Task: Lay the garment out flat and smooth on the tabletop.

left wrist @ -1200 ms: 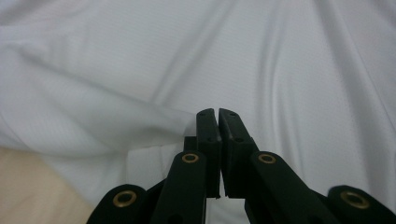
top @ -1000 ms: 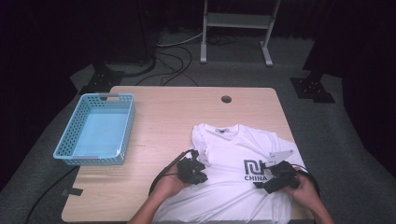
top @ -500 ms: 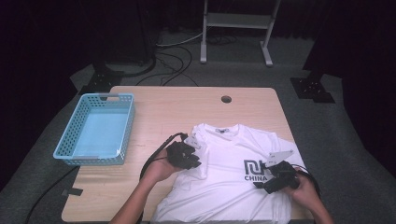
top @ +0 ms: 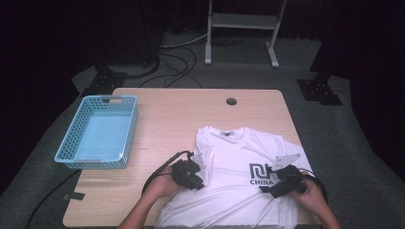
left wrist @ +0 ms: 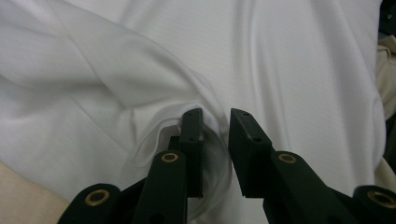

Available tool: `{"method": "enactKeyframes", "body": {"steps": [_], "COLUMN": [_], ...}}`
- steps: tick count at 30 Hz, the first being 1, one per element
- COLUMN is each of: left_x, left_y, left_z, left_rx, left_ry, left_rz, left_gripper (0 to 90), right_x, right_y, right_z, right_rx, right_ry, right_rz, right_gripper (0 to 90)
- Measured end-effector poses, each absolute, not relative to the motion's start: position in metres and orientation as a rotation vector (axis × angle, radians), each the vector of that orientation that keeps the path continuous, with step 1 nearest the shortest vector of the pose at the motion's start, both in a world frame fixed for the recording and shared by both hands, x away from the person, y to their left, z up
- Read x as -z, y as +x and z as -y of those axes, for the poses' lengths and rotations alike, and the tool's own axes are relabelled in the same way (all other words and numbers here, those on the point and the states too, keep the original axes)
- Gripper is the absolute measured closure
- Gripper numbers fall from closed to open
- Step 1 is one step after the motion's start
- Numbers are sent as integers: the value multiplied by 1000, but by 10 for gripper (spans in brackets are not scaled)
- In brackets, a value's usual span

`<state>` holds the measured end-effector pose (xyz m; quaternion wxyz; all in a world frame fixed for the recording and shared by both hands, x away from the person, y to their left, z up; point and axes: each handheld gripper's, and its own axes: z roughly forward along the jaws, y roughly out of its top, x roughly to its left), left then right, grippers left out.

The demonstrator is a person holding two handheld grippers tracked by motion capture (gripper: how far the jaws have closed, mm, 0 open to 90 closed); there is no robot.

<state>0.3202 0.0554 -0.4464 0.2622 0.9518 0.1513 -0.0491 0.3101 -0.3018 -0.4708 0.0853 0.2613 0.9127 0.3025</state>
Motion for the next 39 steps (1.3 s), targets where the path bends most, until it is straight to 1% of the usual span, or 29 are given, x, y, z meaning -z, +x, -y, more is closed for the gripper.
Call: {"method": "enactKeyframes", "body": {"steps": [6, 8, 13, 17, 24, 29, 33, 39], "left_x": [440, 432, 412, 406, 424, 438, 443, 447], "left_y": [311, 310, 317, 329, 346, 342, 332, 322], "left_z": [-61, -62, -65, -66, -55, -52, -58, -68], "left_rx": [176, 166, 92, 46, 73, 140, 163, 188], "left_ry": [2587, 2577, 2547, 2529, 2537, 2567, 2582, 2558], "left_rz": [-416, -405, -396, -405, -412, -392, -403, -465], "left_gripper": [682, 668, 662, 672, 723, 763, 759, 703], "right_x": [471, 471, 471, 471, 471, 471, 472, 472], "right_y": [310, 310, 310, 310, 309, 309, 309, 308], "right_z": [302, 302, 302, 302, 302, 303, 303, 304], "right_rx": [-900, -899, -902, -905, -905, -911, -919, -927], "right_ry": [777, 778, 781, 784, 785, 780, 779, 781], "right_rz": [-2722, -2722, -2719, -2717, -2717, -2714, -2709, -2704], "right_gripper": [177, 178, 178, 177, 177, 177, 177, 177]}}
